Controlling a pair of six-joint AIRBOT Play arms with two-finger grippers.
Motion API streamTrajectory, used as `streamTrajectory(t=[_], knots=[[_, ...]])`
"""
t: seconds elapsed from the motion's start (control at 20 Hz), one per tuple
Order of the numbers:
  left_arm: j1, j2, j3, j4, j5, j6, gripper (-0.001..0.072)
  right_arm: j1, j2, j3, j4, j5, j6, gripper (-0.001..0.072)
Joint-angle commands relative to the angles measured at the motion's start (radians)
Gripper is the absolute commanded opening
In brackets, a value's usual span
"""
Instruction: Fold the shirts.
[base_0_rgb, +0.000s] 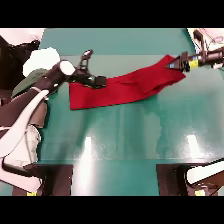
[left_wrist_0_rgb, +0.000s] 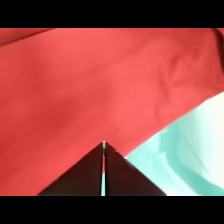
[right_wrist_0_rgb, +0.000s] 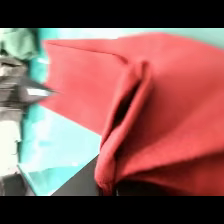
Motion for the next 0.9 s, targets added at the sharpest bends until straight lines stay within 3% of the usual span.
streamTrajectory(t=[0.0,0.2,0.5,0.65,0.85], knots=[[-0.073,-0.164,0.171,0.000,0.002,-0.048,0.0023,0.108,0.035,0.146,0.025,0.010,0.078,0.0011],[-0.087,-0.287,0.257,-0.018,0.004,-0.080,0.0023,0.254,0.035,0.222,0.018,-0.012,0.094,0.0011],[-0.079,-0.303,0.276,-0.014,0.003,-0.076,0.0023,0.392,0.033,0.229,-0.103,-0.057,0.111,0.0011],[-0.040,-0.300,0.348,0.037,-0.140,-0.068,0.0023,0.426,0.032,0.229,-0.141,-0.079,0.112,0.0010],[0.057,-0.238,0.444,0.217,-0.361,-0.069,0.0023,0.460,0.031,0.229,-0.140,-0.136,0.112,0.0010]])
